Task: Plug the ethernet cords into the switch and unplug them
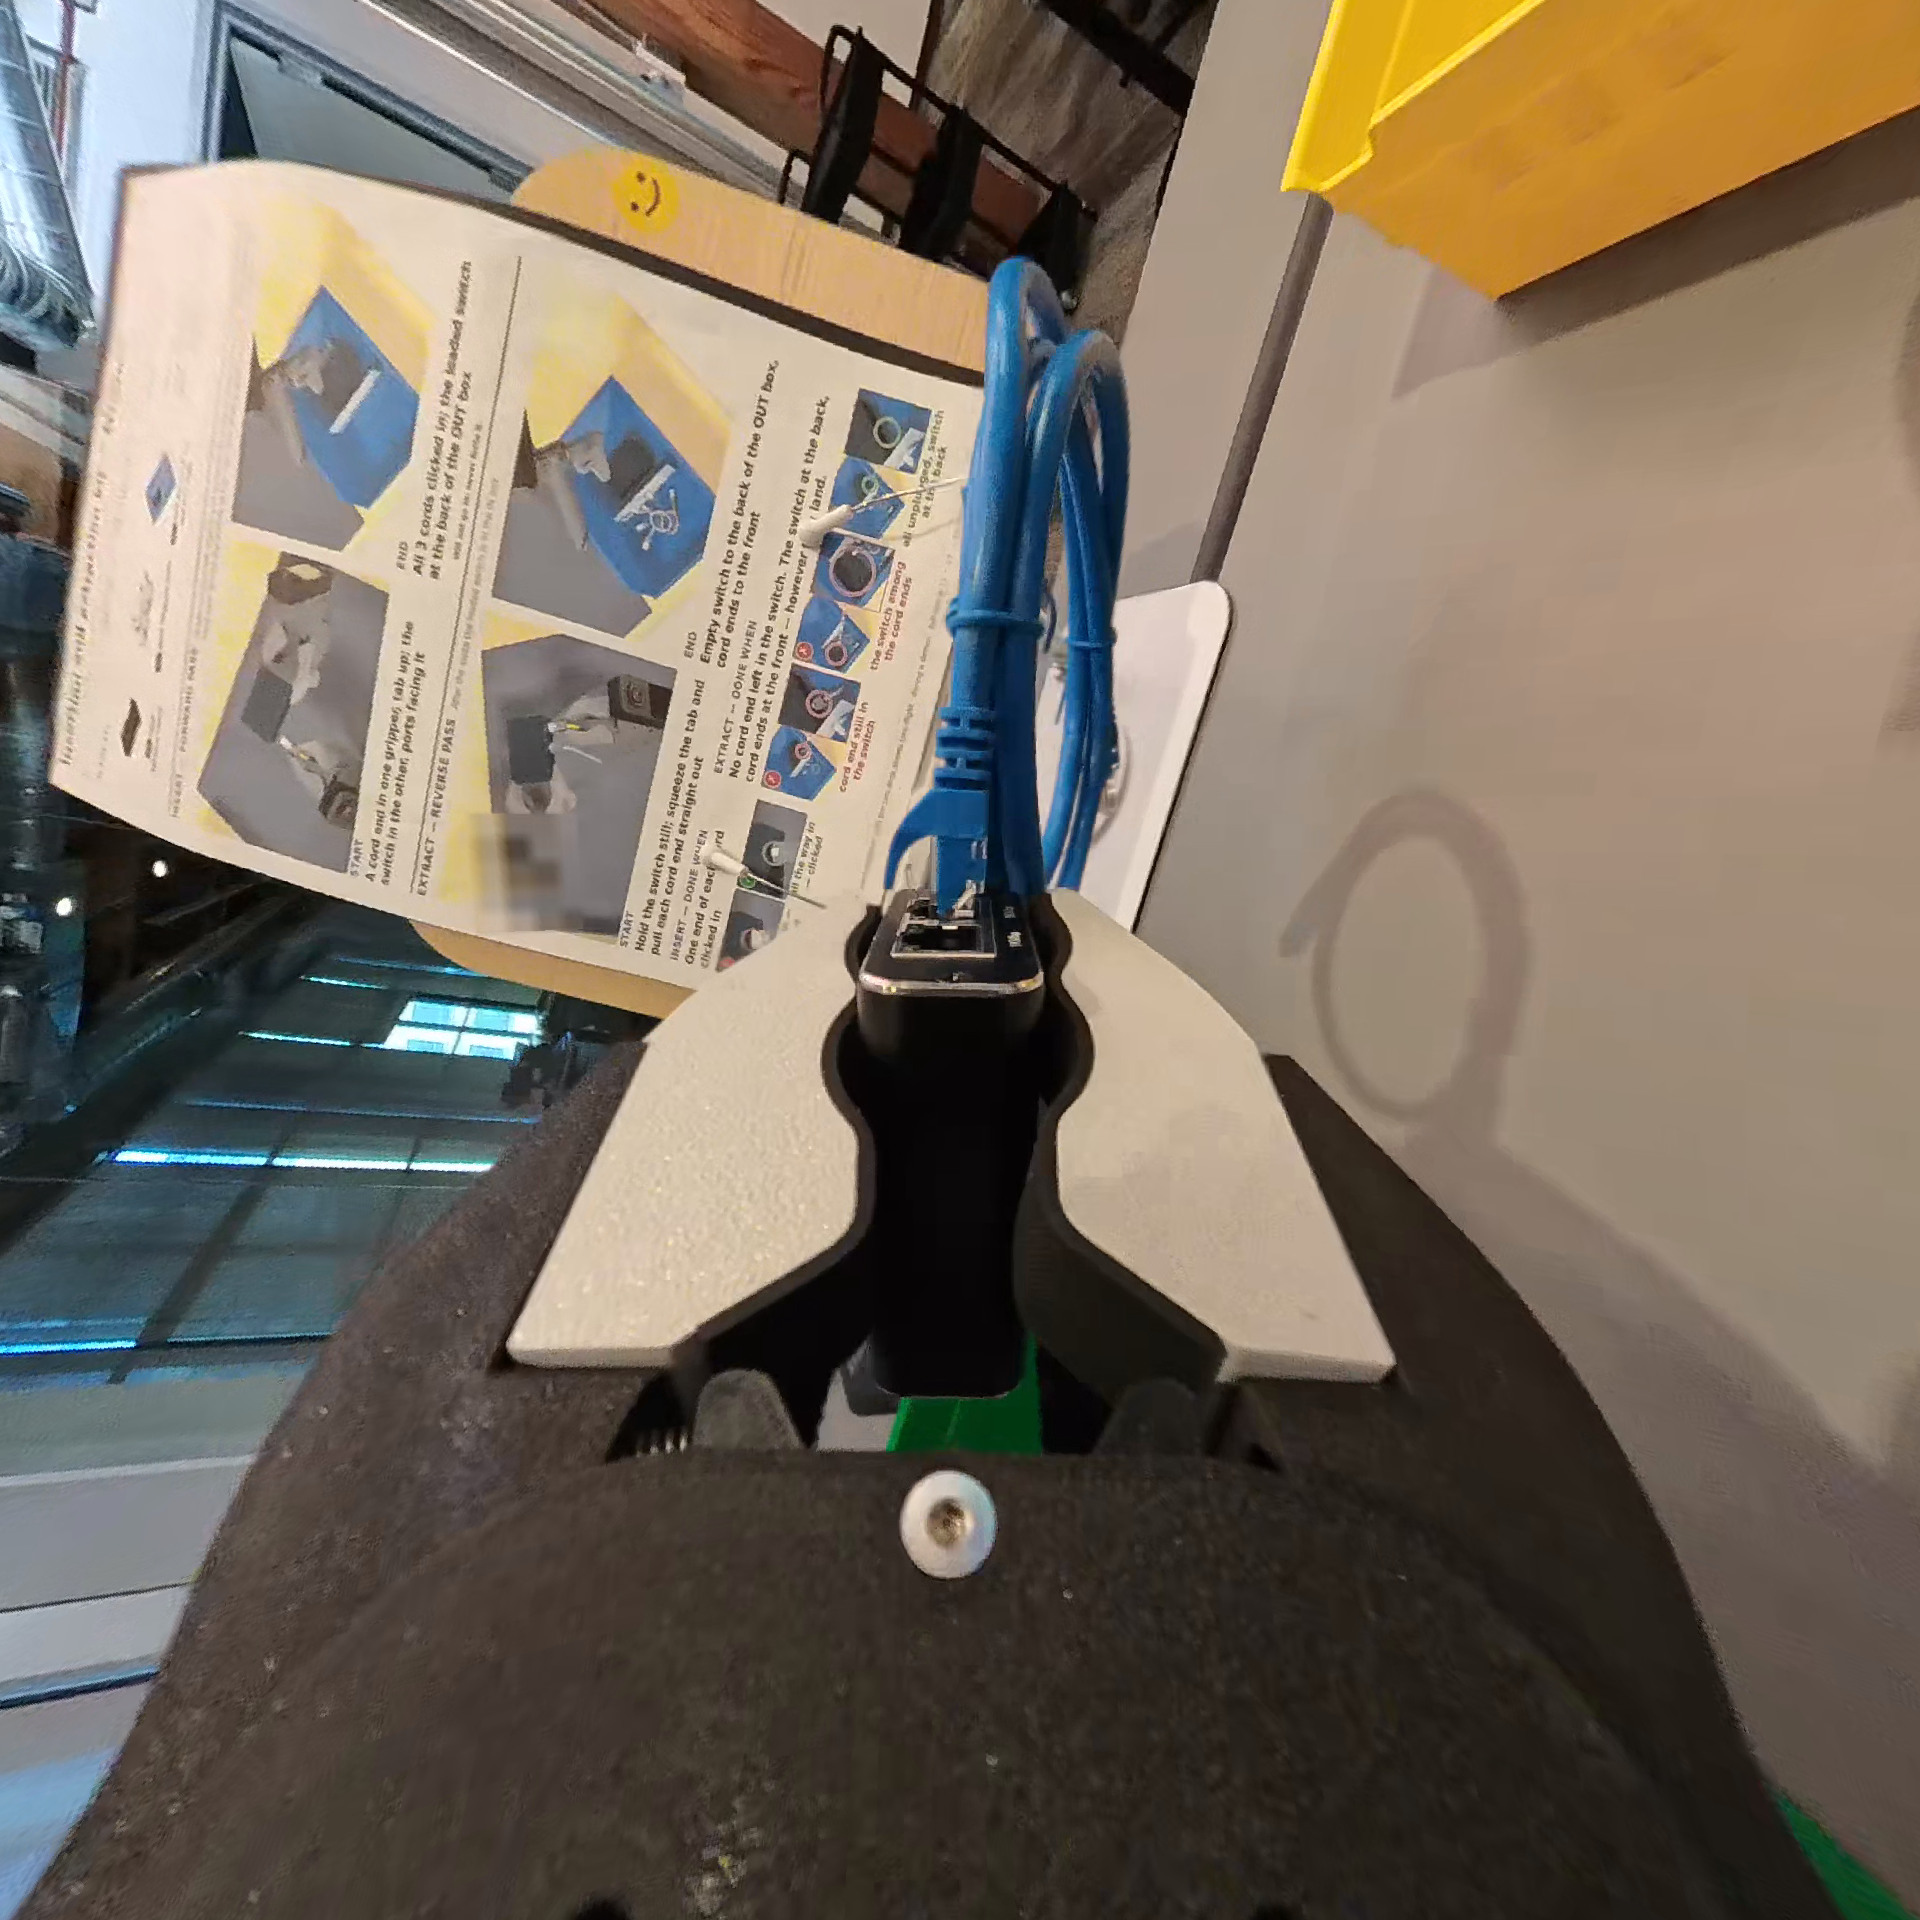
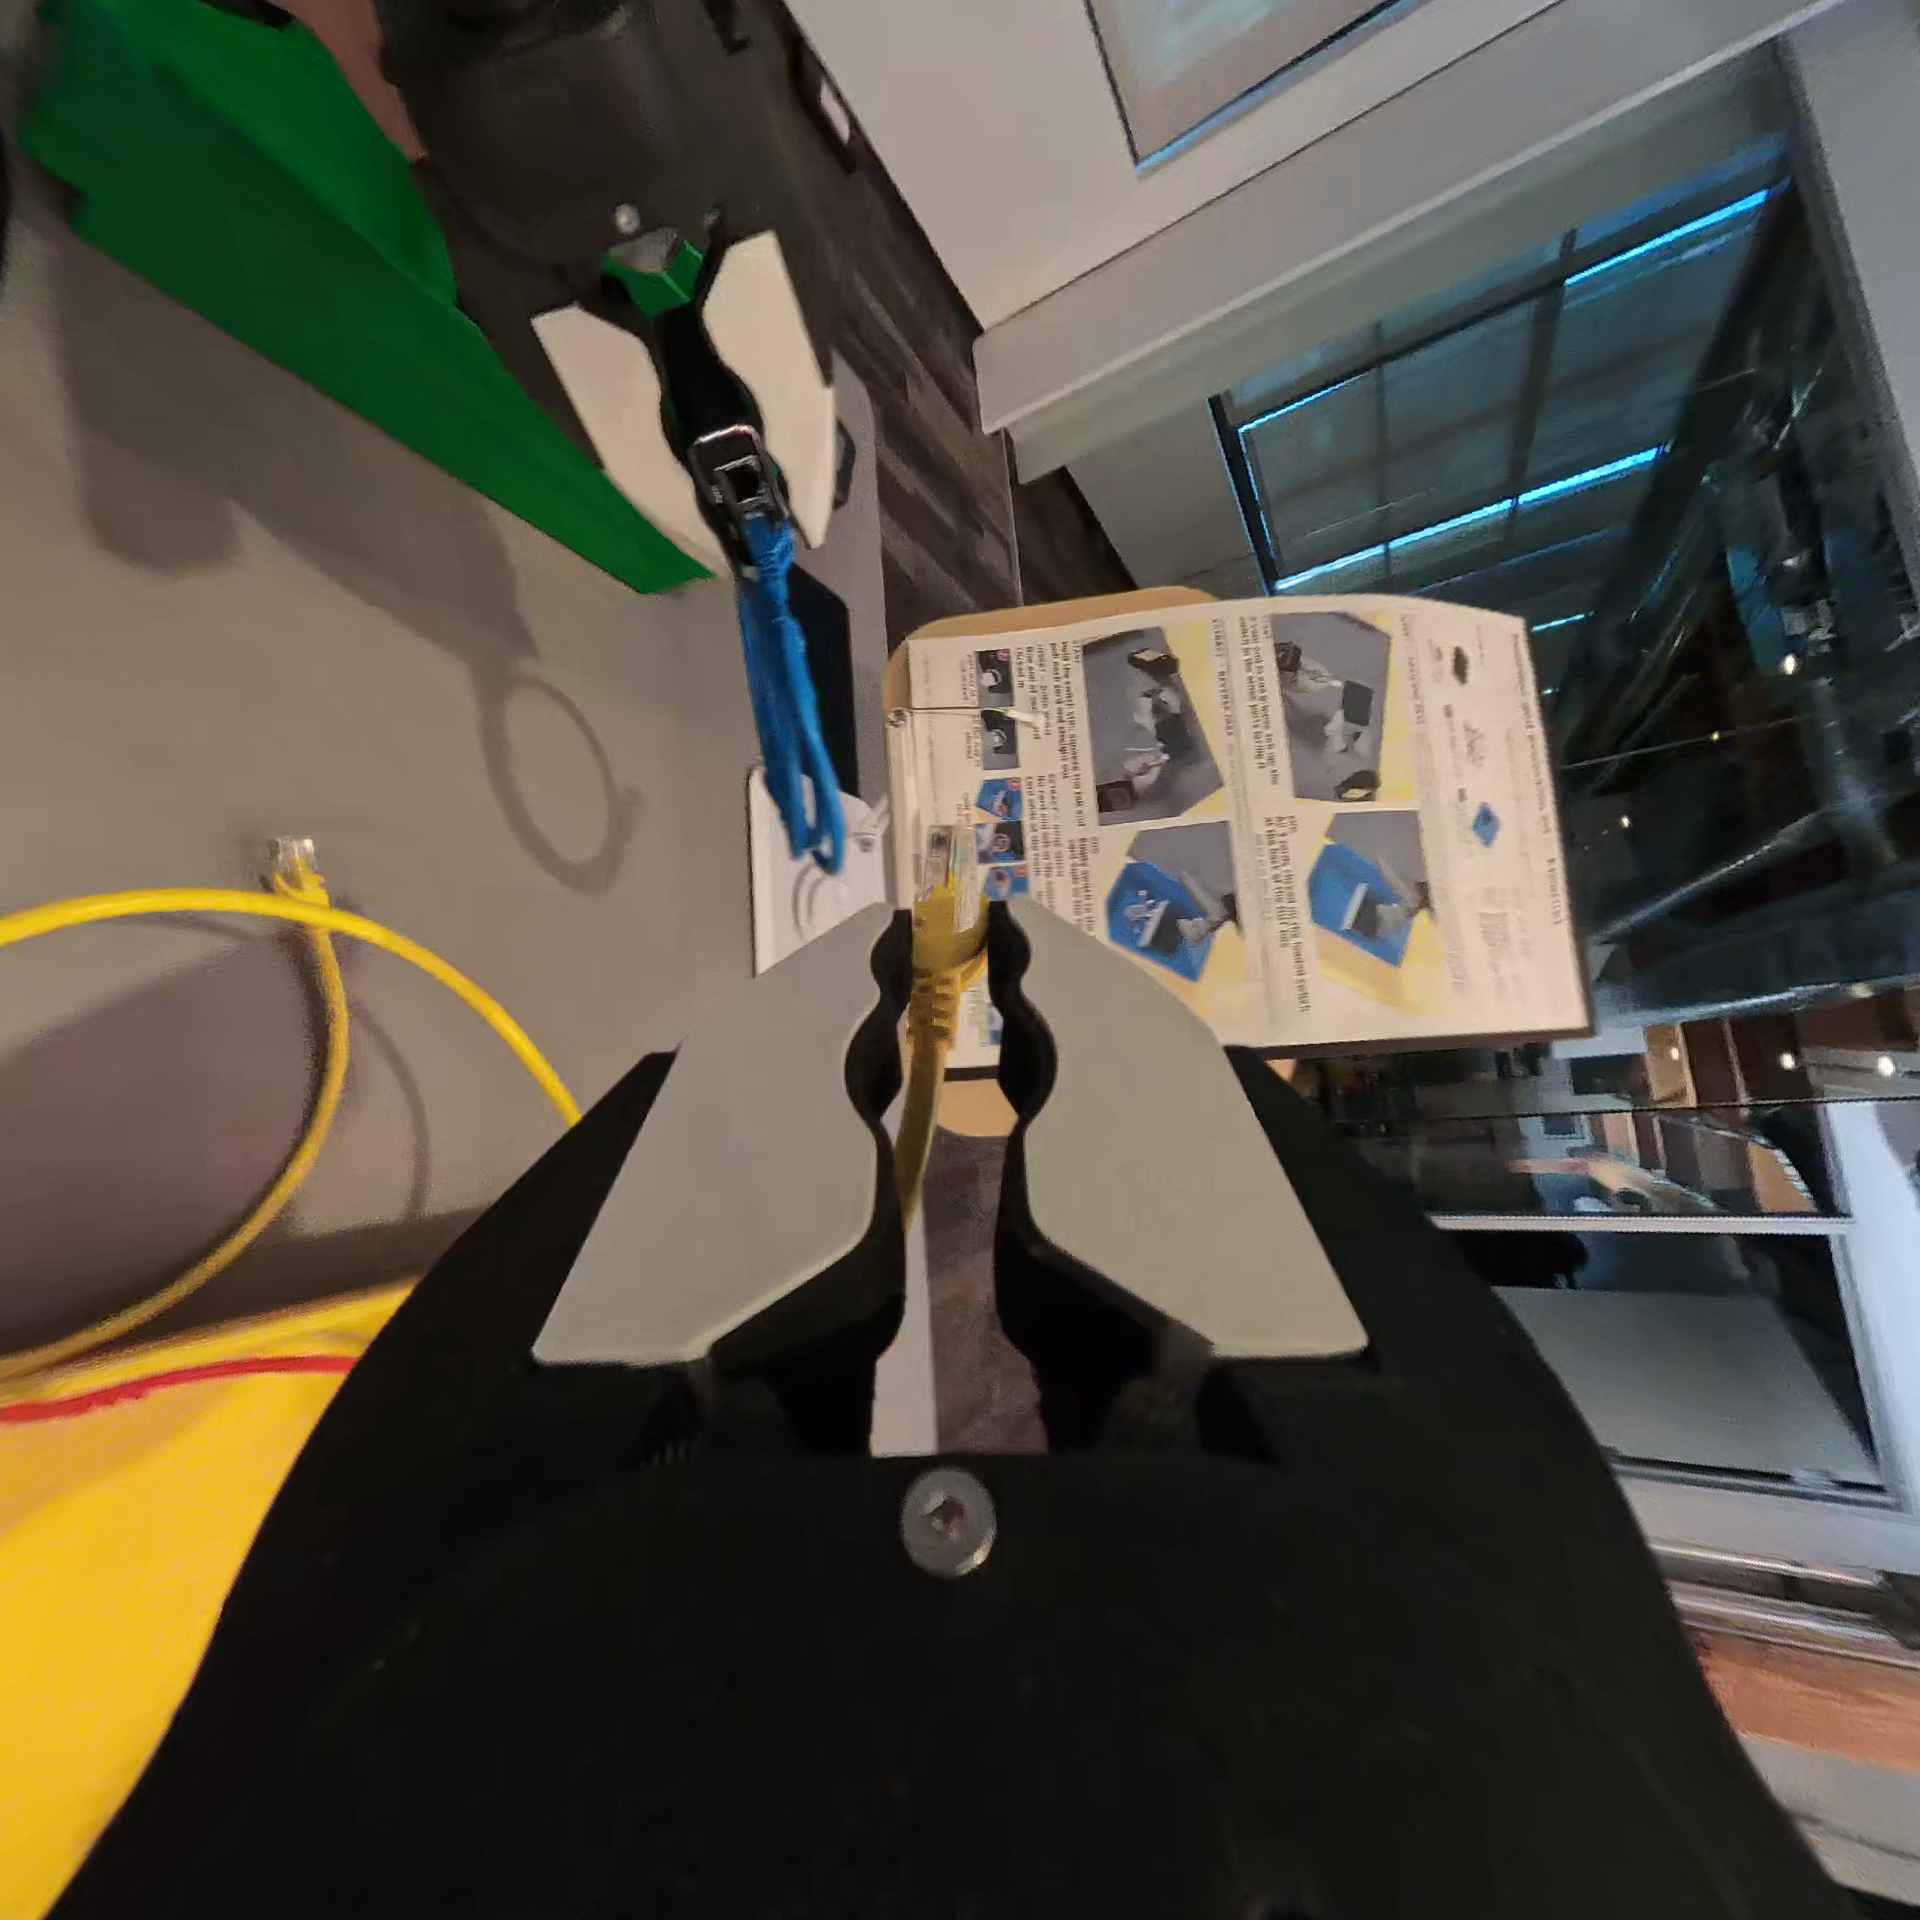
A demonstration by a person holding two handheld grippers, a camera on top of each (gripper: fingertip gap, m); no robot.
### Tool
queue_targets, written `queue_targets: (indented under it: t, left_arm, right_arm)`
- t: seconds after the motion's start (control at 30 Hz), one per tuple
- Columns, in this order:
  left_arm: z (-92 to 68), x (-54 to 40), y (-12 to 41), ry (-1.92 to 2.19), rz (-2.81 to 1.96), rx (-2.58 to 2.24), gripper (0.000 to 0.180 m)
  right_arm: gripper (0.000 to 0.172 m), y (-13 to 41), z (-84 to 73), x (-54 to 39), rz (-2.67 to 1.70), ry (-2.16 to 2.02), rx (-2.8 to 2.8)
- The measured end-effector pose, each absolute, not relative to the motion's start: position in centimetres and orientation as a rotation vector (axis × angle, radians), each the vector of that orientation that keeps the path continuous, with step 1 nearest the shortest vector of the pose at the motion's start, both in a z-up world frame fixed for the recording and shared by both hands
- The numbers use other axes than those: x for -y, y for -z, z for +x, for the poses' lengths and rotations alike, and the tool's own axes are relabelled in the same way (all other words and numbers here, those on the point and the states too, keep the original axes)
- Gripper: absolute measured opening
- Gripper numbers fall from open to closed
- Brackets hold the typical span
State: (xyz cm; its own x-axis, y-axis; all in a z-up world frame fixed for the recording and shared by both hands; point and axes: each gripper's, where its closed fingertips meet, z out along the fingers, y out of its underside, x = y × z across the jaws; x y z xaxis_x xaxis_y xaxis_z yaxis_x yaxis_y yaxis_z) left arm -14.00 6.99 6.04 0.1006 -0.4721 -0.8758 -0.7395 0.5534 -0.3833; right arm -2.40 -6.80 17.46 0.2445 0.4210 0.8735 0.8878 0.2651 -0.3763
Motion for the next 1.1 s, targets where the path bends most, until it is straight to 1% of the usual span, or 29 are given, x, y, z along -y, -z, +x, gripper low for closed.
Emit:
queue_targets:
  t: [0.2,0.37,0.47,0.53,0.63,0.73,1.0,1.1]
  left_arm:
    - [-14.2,-7.6,-5.3,-0.264,-1.108,-1.562,0.026]
    - [-14.8,-7.8,-5.9,-0.249,-1.120,-1.539,0.026]
    - [-15.1,-7.6,-6.5,-0.228,-1.120,-1.518,0.026]
    - [-15.2,-7.5,-6.8,-0.219,-1.112,-1.509,0.026]
    - [-14.9,-7.1,-6.9,-0.208,-1.099,-1.512,0.026]
    - [-14.4,-6.6,-6.9,-0.202,-1.082,-1.524,0.026]
    - [-13.3,-5.3,-6.9,-0.158,-1.053,-1.546,0.026]
    - [-12.7,-4.5,-6.7,-0.100,-1.049,-1.564,0.026]
  right_arm:
    - [0.015,-27.2,-2.9,4.4,-1.381,0.692,1.412]
    - [0.015,-35.9,0.1,2.8,-1.507,0.838,1.317]
    - [0.015,-38.6,2.4,3.1,-1.599,0.849,1.248]
    - [0.015,-38.9,3.9,3.3,-1.649,0.849,1.214]
    - [0.015,-36.9,6.6,3.3,-1.739,0.851,1.183]
    - [0.016,-33.4,9.4,3.1,-1.824,0.824,1.155]
    - [0.016,-20.0,15.7,3.2,-1.995,0.703,1.127]
    - [0.016,-16.3,17.1,2.7,-1.987,0.684,1.112]
